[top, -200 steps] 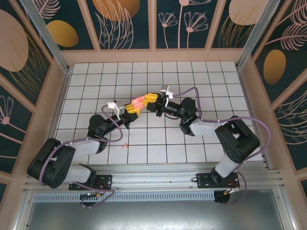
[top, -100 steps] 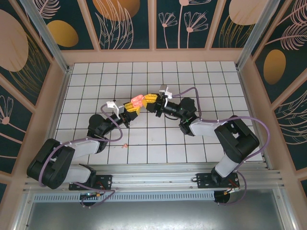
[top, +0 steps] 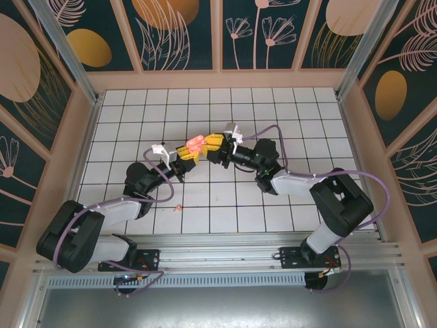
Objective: Insert the wireless bluetooth earbuds into the charging case
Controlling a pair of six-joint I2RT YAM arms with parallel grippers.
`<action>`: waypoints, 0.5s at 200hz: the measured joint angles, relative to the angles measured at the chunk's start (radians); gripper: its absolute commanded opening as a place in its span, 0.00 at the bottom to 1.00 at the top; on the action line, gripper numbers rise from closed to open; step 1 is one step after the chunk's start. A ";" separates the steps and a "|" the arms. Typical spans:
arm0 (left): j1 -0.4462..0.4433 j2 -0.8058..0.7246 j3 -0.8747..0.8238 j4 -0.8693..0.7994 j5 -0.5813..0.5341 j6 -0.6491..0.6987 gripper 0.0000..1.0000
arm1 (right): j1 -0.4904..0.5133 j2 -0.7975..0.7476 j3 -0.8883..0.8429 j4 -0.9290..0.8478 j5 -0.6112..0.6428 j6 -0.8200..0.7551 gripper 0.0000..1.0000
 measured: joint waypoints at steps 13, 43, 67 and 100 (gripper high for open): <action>0.000 -0.002 0.003 -0.001 0.000 0.009 0.15 | 0.000 -0.007 0.000 -0.004 -0.005 0.001 0.40; 0.000 -0.004 0.008 -0.003 0.000 0.023 0.15 | 0.000 -0.042 0.000 -0.030 -0.011 0.006 0.45; 0.000 -0.004 0.011 -0.003 0.000 0.029 0.15 | -0.001 -0.094 0.000 -0.052 -0.015 0.025 0.47; 0.000 -0.006 0.011 -0.007 0.000 0.032 0.15 | -0.003 -0.179 0.001 -0.108 -0.008 0.084 0.46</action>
